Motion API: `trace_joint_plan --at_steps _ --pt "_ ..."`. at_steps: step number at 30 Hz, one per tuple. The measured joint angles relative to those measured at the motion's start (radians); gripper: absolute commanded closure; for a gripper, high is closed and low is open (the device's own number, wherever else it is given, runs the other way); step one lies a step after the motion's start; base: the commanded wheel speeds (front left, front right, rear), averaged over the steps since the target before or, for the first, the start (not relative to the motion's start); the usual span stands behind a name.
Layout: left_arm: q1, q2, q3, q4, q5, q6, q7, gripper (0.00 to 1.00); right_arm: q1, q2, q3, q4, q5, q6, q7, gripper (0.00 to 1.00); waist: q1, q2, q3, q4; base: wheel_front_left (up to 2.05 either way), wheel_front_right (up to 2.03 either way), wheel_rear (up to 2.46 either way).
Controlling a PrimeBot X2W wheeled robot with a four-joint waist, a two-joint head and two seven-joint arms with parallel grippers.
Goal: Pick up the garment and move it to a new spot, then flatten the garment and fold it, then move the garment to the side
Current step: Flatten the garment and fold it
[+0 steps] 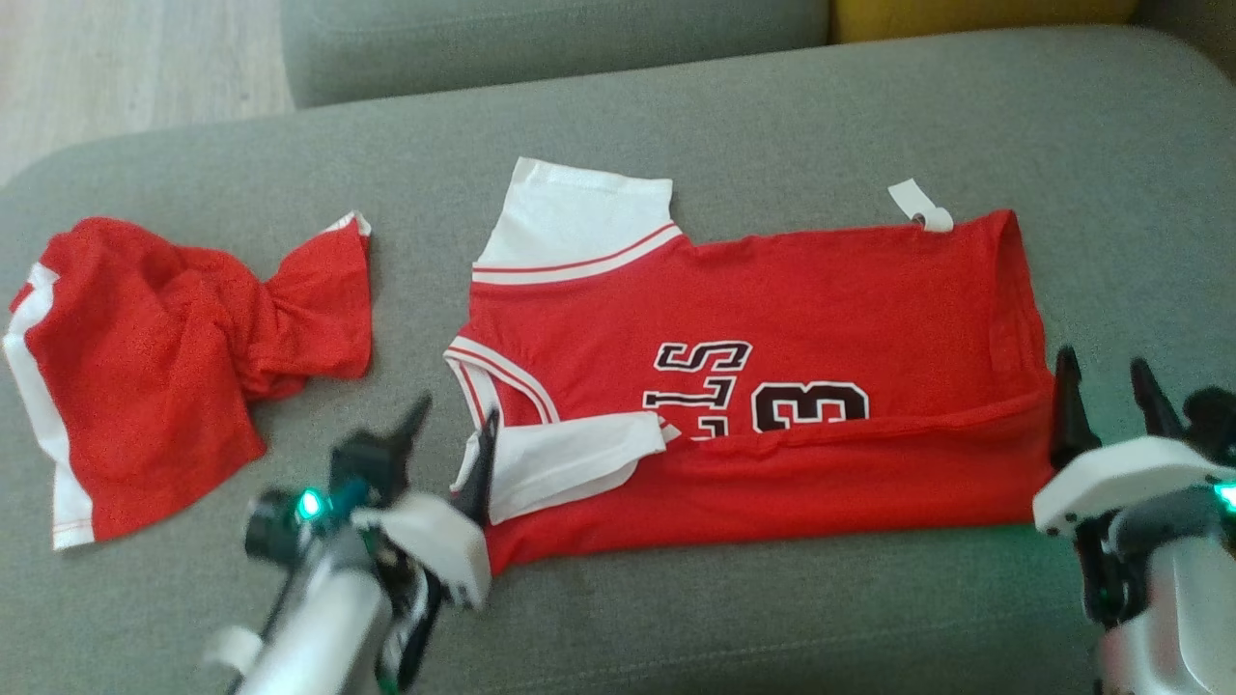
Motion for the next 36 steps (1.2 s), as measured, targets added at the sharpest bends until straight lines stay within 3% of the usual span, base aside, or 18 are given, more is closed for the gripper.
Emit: trace_joint_plan --at_steps 7,13,17,25,31,36 --pt "-0.17 0.042 0.013 -0.042 0.003 -0.033 0.041 0.0 -0.078 -0.001 0.063 -0.066 0.0 0.0 -0.02 0.0 0.0 0.0 0.052 -0.014 0.0 0.0 0.0" --pt "-0.432 0.08 -0.003 0.021 -0.003 -0.158 0.22 0.0 -0.192 -0.002 0.142 -0.117 0.0 0.0 -0.022 0.0 0.0 0.0 0.139 -0.043 0.0 0.0 0.0" --pt "-0.609 0.113 -0.022 0.129 -0.034 -0.207 0.344 0.0 -0.283 -0.006 0.208 -0.135 0.002 0.0 -0.022 0.0 0.0001 0.0 0.21 -0.074 0.0 0.0 0.0" --pt "-0.832 0.175 -0.212 0.277 -0.117 -0.22 0.487 0.0 -0.386 -0.008 0.272 -0.155 0.03 0.0 -0.033 0.0 0.0002 -0.0001 0.334 -0.157 0.0 0.0 0.0" --pt "-0.913 0.221 -0.314 0.367 -0.158 -0.22 0.486 0.0 -0.39 -0.009 0.272 -0.161 0.049 0.0 -0.045 0.0 0.0002 -0.0001 0.389 -0.201 0.0 0.0 0.0" --pt "-0.982 0.226 -0.351 0.442 -0.176 -0.22 0.46 0.0 -0.409 -0.008 0.29 -0.174 0.057 0.0 -0.05 0.0 0.0002 -0.0001 0.422 -0.224 0.0 0.0 0.0"
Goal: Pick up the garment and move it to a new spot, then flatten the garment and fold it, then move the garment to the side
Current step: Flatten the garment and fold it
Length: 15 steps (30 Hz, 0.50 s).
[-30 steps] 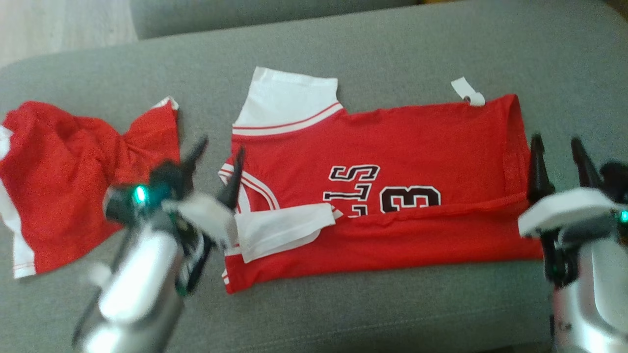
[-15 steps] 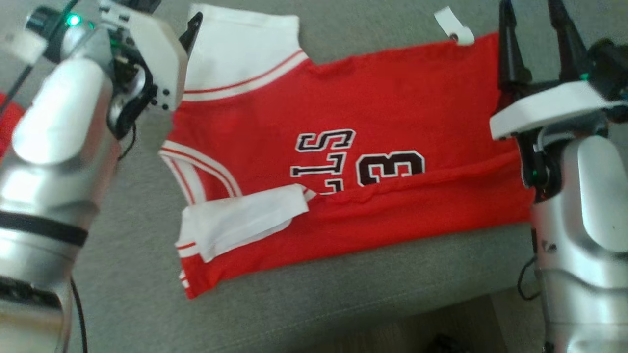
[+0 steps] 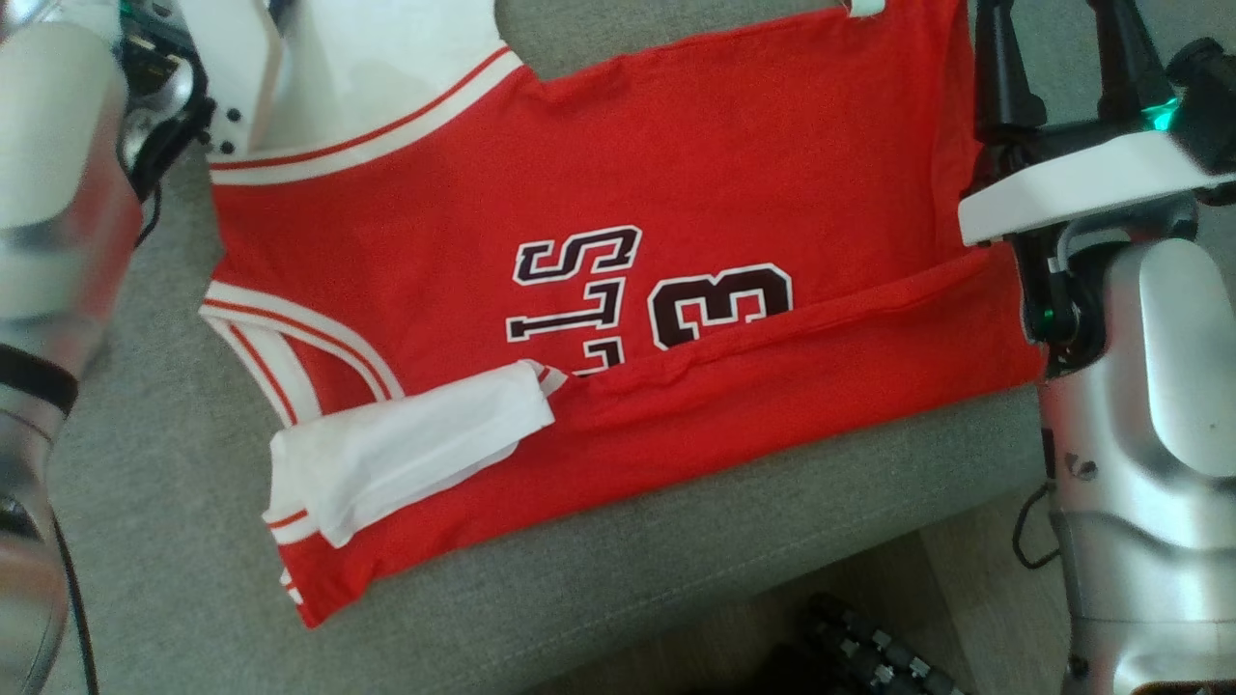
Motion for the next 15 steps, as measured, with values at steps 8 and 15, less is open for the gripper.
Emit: trace_joint_plan --at_steps 8,15 --pt "-0.063 -0.009 -0.04 0.072 -0.072 0.0 0.007 0.0 -0.002 0.0 0.001 -0.003 0.007 0.0 -0.008 0.0 -0.0001 0.0 0.033 -0.021 0.0 0.0 0.0" --pt "-0.063 -0.008 -0.113 0.01 -0.223 0.004 0.084 1.0 -0.019 0.0 -0.018 0.015 0.005 0.0 -0.009 0.0 -0.0001 0.0 0.031 -0.014 0.0 0.0 0.0"
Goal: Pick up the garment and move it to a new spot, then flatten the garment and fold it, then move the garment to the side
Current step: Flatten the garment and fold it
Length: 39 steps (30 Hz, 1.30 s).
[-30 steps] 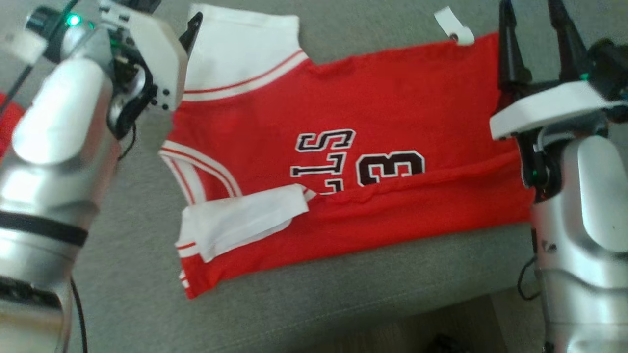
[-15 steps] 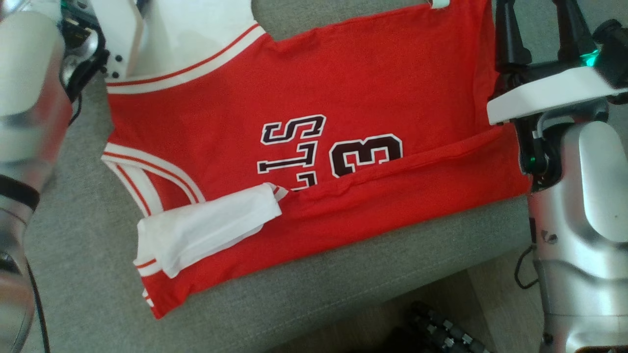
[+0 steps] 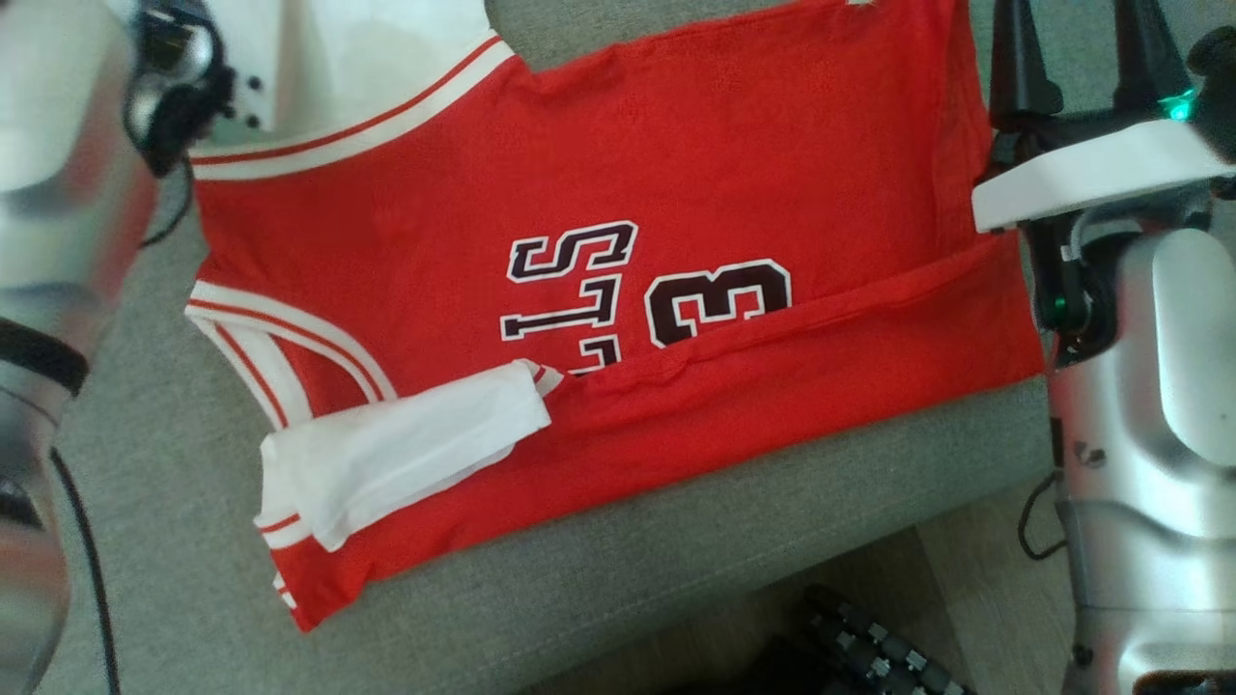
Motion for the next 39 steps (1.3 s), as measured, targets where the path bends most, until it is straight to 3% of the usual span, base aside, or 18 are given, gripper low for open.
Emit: trace_joint_plan --at_steps 4,10,15,19,31,39 --pt "0.003 0.0 -0.039 -0.028 -0.057 -0.003 -0.012 1.0 -0.001 -0.005 -0.023 0.026 0.0 0.0 0.0 0.0 0.0 0.0 -0.012 0.019 0.0 0.0 0.0" --pt "0.047 -0.026 -0.056 -0.031 -0.103 -0.003 -0.146 1.0 -0.032 -0.043 -0.049 0.089 -0.002 0.0 0.012 0.0 0.0 0.0 -0.058 0.062 0.0 0.0 0.0" --pt "0.052 -0.067 -0.057 -0.083 -0.161 -0.003 -0.233 1.0 -0.062 -0.106 -0.045 0.153 -0.028 0.0 0.05 0.0 0.0 0.0 -0.105 0.124 0.0 0.0 0.0" --pt "0.09 -0.068 -0.08 -0.163 -0.181 -0.003 -0.278 1.0 -0.077 -0.146 -0.011 0.227 -0.029 0.0 0.124 0.0 0.0 0.0 -0.14 0.199 0.0 0.0 0.0" --pt "0.116 -0.039 -0.122 -0.29 -0.18 0.003 -0.305 1.0 -0.122 -0.284 0.019 0.483 -0.052 0.0 0.232 0.0 -0.0001 0.0 -0.153 0.305 0.0 0.0 0.0" --pt "0.141 -0.035 -0.126 -0.33 -0.18 0.022 -0.303 1.0 -0.167 -0.314 0.016 0.622 -0.069 0.0 0.258 0.0 0.0 0.0 -0.132 0.321 0.0 0.0 0.0"
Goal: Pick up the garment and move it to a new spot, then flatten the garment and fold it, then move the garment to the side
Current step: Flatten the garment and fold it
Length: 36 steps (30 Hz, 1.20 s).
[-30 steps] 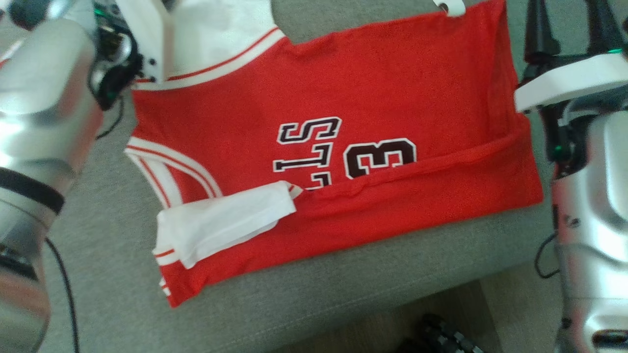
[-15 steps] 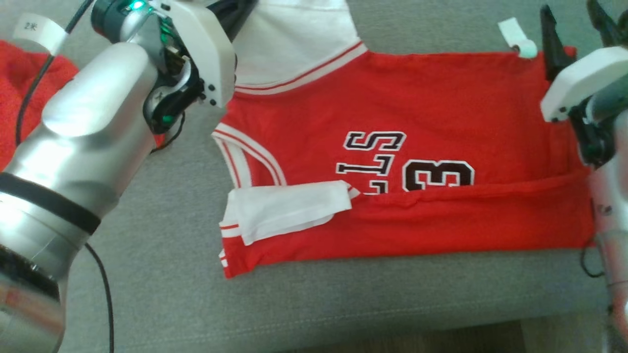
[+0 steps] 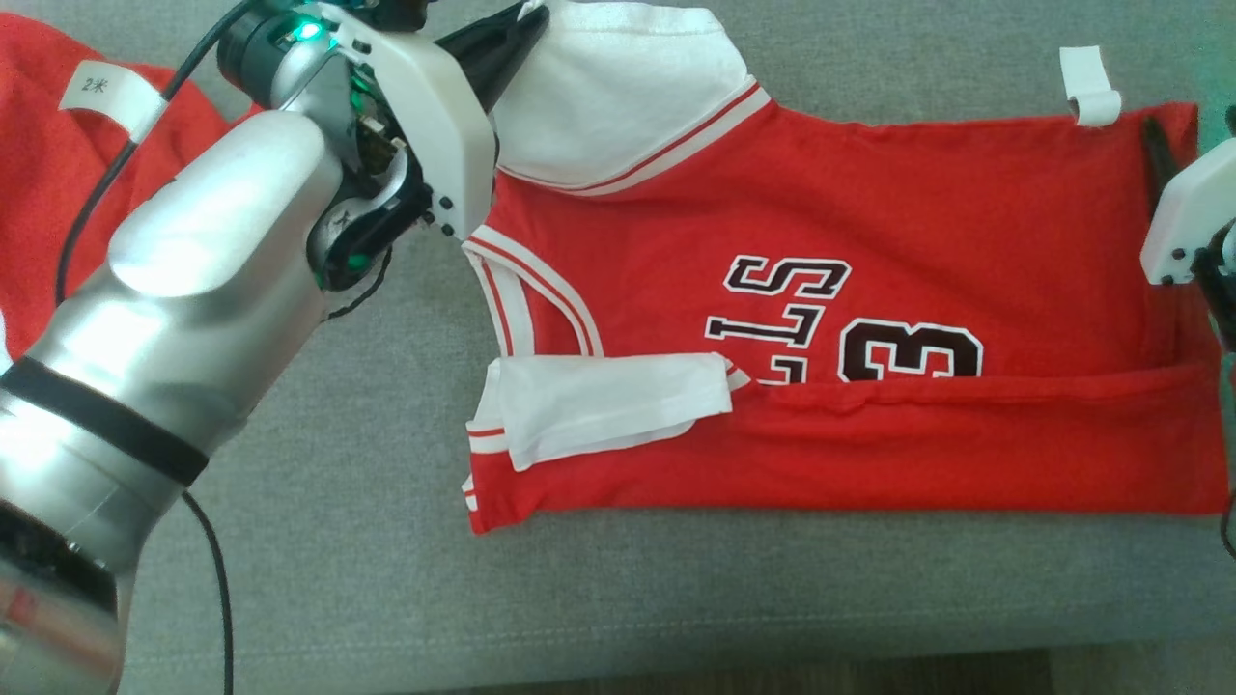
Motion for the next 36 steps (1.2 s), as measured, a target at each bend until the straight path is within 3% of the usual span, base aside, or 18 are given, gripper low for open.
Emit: trace_joint_plan --at_steps 8,9,10,11,12,25,36 --pt "0.0 0.005 0.0 -0.011 0.0 0.01 0.002 1.0 -0.048 -0.007 0.002 0.076 -0.017 0.0 0.001 0.0 0.0 0.0 0.017 -0.006 0.0 0.0 0.0" --pt "0.0 0.006 -0.001 -0.011 0.0 0.01 0.002 1.0 -0.055 -0.007 0.004 0.085 -0.017 0.0 -0.002 0.4 0.0 0.0 0.018 -0.007 0.0 0.0 0.0" --pt "0.0 0.006 -0.001 -0.011 0.0 0.01 0.002 1.0 -0.059 -0.007 0.007 0.09 -0.017 0.0 -0.003 0.87 0.0 0.0 0.018 -0.008 0.0 0.0 0.0" --pt "0.0 0.007 -0.001 -0.01 0.0 0.01 0.002 1.0 -0.061 -0.007 0.01 0.096 -0.017 0.0 -0.008 0.87 0.0 0.0 0.018 -0.009 0.0 0.0 0.0" --pt "0.0 0.008 -0.002 -0.009 0.001 0.011 0.002 1.0 -0.063 -0.006 0.014 0.102 -0.017 0.0 -0.011 1.0 0.0 0.0 0.018 -0.01 0.0 0.0 0.0" --pt "-0.046 0.025 0.011 0.072 0.042 0.063 -0.09 1.0 -0.161 -0.005 0.007 0.116 0.024 0.0 -0.172 1.0 0.0 0.0 0.031 -0.025 0.0 0.0 0.0" --pt "-0.187 -0.037 0.037 0.226 0.089 0.073 -0.198 1.0 -0.308 0.008 -0.051 0.145 0.054 0.0 -0.34 1.0 0.0 0.0 0.073 -0.037 0.0 0.0 0.0"
